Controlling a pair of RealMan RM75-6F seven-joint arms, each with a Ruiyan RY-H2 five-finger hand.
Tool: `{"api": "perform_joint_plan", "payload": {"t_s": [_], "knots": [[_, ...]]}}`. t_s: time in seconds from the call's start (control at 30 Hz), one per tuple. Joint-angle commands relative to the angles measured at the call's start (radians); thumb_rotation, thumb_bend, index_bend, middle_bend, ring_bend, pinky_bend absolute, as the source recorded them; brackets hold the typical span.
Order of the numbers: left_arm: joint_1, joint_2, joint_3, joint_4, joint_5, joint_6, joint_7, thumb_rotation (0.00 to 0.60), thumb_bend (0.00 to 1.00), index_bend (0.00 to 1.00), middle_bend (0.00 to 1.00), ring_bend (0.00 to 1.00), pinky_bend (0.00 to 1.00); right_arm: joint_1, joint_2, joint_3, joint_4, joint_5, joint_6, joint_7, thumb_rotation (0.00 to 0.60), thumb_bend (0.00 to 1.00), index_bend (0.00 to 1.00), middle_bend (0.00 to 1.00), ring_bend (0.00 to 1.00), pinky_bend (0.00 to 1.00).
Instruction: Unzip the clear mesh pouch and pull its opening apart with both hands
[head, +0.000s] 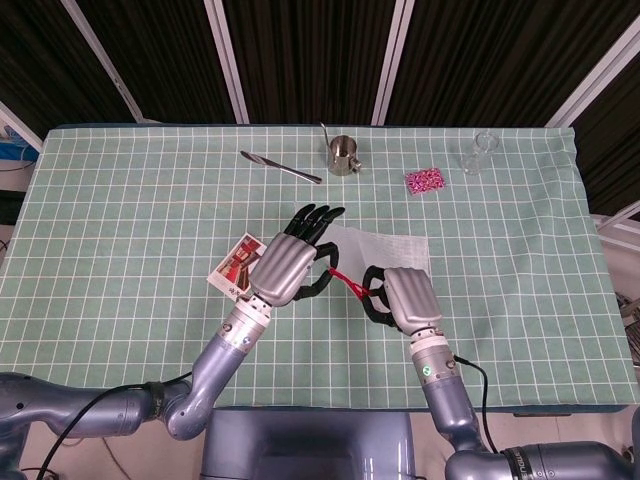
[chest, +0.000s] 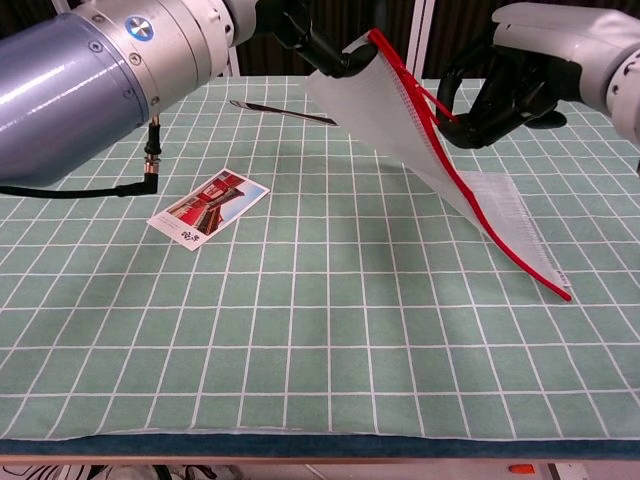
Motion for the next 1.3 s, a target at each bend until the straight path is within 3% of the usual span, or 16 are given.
{"api": "perform_joint_plan", "payload": {"t_s": [0.03, 0.57, 0.9, 1.3], "knots": [[0.0, 0.004, -0.006, -0.004, 0.006, 0.006, -0.004, 0.6, 0.43, 0.61, 0.06, 0.0, 0.0, -0.004, 0.005, 0.0, 0.004, 0.002, 0.0, 0.003, 0.6, 0.65, 0.69, 1.0, 1.0, 0.94], [0.034, 0.105, -0.041, 0.002, 0.002, 0.029, -0.029, 0.6, 0.43, 0.61, 0.06, 0.0, 0.0, -0.053, 0.076, 0.008, 0.055, 0.034, -0.006, 0.052, 0.6, 0.65, 0.7, 1.0, 1.0, 0.94], [0.084, 0.203, -0.035, 0.03, 0.001, 0.033, -0.076, 0.6, 0.43, 0.61, 0.06, 0.0, 0.0, -0.089, 0.159, 0.055, 0.086, 0.063, -0.014, 0.113, 0.6, 0.65, 0.7, 1.0, 1.0, 0.94], [0.118, 0.257, -0.022, 0.058, -0.004, 0.032, -0.114, 0.6, 0.43, 0.61, 0.06, 0.0, 0.0, -0.113, 0.22, 0.088, 0.094, 0.079, -0.027, 0.159, 0.6, 0.65, 0.7, 1.0, 1.0, 0.94]]}}
